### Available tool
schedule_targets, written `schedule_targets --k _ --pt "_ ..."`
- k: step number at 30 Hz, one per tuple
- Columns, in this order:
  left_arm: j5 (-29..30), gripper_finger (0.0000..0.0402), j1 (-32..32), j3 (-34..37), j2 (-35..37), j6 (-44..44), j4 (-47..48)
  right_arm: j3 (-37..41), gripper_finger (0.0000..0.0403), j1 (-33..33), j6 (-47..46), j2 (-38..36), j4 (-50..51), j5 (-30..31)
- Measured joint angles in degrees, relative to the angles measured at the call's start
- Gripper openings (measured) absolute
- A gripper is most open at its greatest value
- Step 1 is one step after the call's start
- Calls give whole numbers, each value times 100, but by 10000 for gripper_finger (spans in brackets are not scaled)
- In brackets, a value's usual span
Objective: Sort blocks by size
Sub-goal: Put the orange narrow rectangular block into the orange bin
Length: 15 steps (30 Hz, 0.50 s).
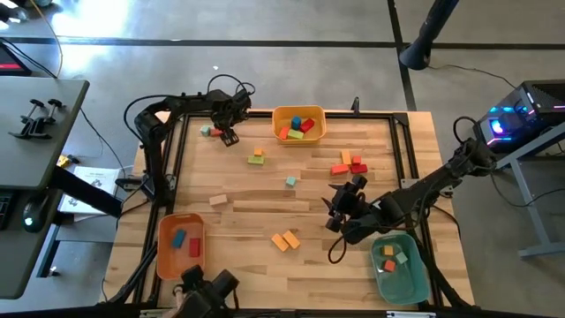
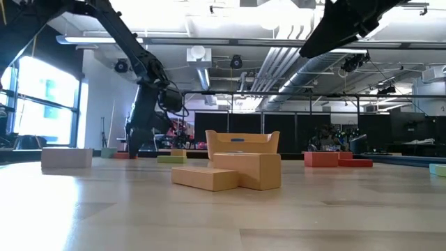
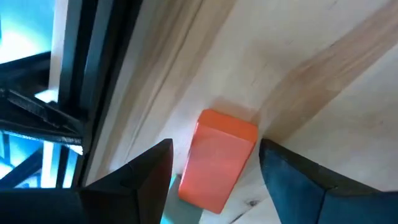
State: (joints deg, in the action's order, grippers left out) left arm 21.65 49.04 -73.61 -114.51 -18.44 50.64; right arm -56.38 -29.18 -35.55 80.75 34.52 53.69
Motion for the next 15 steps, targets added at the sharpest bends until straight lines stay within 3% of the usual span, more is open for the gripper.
schedule_targets --k 5,15 --pt "-379 201 56 -95 -10 -194 97 0 206 85 -17 0 -3 -173" --pt "-505 118 54 -148 -8 -261 368 0 206 60 -41 0 -9 -186"
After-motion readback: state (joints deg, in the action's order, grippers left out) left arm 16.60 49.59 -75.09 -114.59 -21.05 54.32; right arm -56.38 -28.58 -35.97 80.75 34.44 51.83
